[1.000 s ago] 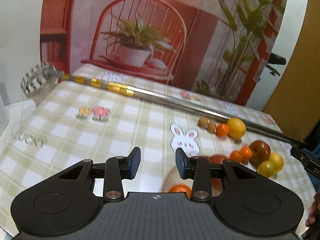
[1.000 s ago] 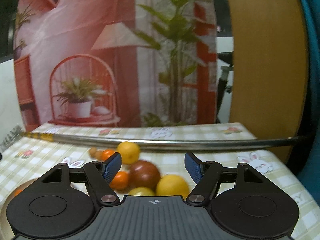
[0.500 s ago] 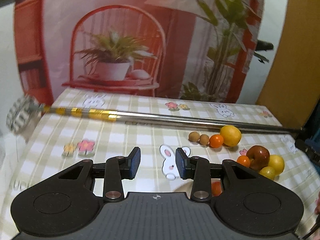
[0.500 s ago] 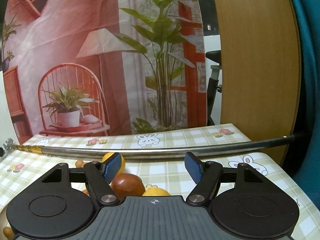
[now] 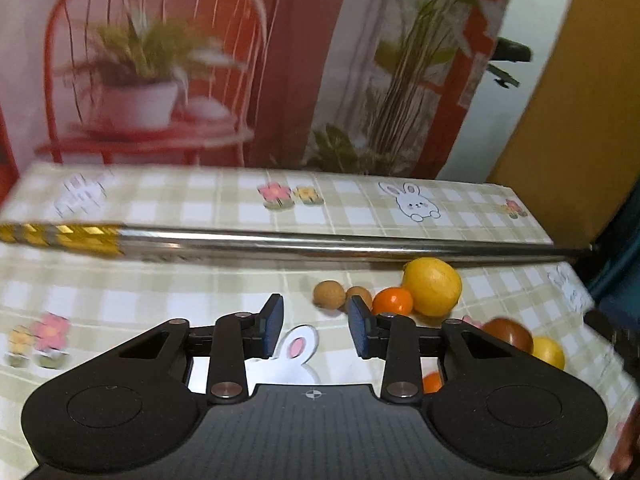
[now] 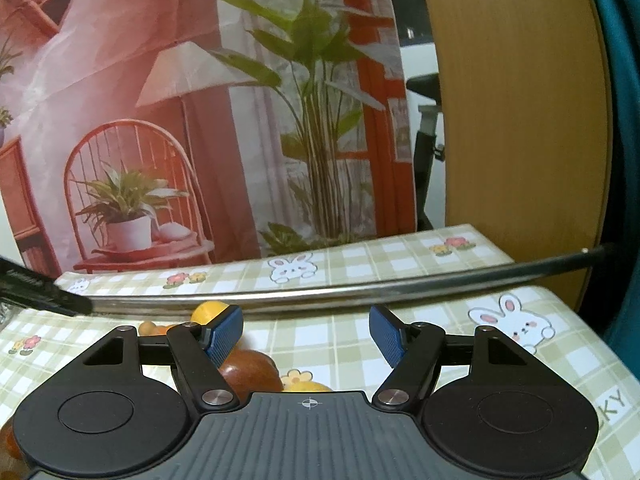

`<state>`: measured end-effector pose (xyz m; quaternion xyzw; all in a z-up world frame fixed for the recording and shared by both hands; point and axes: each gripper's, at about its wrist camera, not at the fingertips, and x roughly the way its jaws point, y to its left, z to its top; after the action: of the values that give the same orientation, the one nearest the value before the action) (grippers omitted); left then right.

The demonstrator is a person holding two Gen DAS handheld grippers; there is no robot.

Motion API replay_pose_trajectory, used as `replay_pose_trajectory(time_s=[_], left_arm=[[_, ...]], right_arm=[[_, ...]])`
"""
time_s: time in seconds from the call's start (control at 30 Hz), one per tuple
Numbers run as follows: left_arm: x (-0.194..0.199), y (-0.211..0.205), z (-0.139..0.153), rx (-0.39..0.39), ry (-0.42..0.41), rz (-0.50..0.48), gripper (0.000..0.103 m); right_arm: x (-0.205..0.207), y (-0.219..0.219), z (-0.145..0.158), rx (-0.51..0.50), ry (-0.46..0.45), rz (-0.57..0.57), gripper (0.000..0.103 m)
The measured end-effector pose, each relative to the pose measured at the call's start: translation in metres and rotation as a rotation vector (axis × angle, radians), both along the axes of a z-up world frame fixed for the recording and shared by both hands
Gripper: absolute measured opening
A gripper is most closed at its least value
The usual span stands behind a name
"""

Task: Organize fruits
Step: 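Grasp a small brown fruit with the left tool while the right tool approaches the yellow grapefruit, then grasp the large yellow grapefruit with the right tool while the left tool holds the brown fruit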

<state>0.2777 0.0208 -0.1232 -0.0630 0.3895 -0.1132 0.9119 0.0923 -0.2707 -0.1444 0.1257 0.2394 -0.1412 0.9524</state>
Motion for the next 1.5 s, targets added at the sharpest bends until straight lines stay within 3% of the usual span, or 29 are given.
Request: replay_pose_trajectory(time_s=[0.23, 0.53, 0.63, 0.8, 1.07, 1.5], left_arm=[[0.047, -0.003, -0.036, -0.169, 0.128, 0.085, 0.036], [0.071, -0.016, -0.058, -0.160, 0.189, 0.115, 0.036], [0.074, -0.019, -0.059, -0.143, 0.172, 0.127, 0.027], [0.070, -0.020, -0.055, -0.111, 0.155, 0.111, 0.027], [0.045, -0.019, -0.031, -0.056, 0.058, 0.045, 0.027], [-0.013, -0.002, -0.003, -0.090, -0.003, -0.047, 0.027]], right_arm=[[0.005, -0.004, -0.011, 0.018, 0.022, 0.002, 0.066], [0.007, -0.007, -0.019, 0.035, 0.044, 0.001, 0.066], [0.007, -0.008, -0.022, 0.039, 0.051, 0.000, 0.066], [0.004, -0.010, -0.027, 0.046, 0.063, -0.007, 0.066], [-0.007, -0.013, -0.041, 0.078, 0.103, -0.012, 0.063], [-0.001, -0.014, -0.057, 0.214, 0.118, 0.037, 0.059]])
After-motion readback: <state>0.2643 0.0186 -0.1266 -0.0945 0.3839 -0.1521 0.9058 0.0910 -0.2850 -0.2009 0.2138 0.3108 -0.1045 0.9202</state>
